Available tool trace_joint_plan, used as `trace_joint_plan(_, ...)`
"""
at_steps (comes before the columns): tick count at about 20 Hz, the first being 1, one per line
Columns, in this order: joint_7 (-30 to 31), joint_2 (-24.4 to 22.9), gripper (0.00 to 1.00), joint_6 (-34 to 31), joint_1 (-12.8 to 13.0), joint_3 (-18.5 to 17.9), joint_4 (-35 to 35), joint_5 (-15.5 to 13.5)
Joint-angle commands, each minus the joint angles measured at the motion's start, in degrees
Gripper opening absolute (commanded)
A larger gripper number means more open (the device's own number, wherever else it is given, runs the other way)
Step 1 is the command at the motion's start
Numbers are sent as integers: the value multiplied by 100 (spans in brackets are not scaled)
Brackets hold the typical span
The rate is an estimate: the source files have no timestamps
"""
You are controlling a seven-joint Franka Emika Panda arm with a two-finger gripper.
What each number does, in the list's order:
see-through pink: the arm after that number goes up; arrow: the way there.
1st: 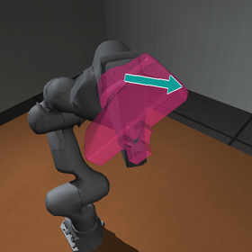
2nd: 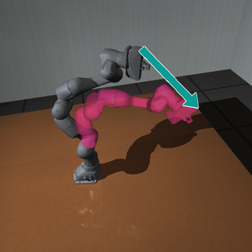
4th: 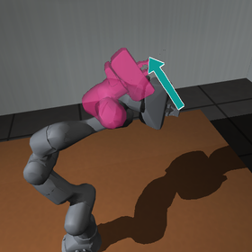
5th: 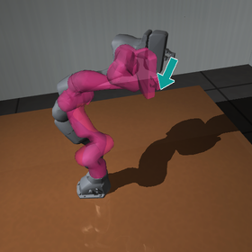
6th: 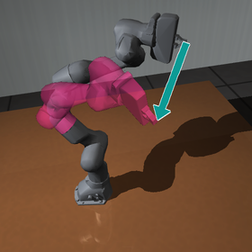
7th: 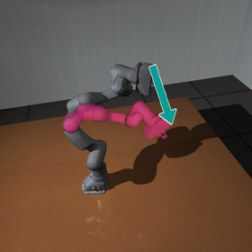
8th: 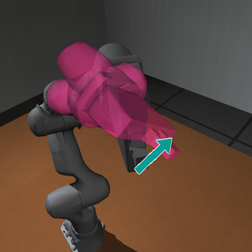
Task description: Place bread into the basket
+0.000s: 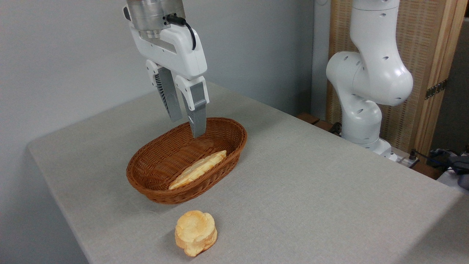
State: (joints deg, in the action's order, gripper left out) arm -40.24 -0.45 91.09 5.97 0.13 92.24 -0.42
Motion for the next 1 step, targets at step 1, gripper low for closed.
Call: trace_joint_plan(1, 69, 53, 100, -135, -69, 31, -109, -20)
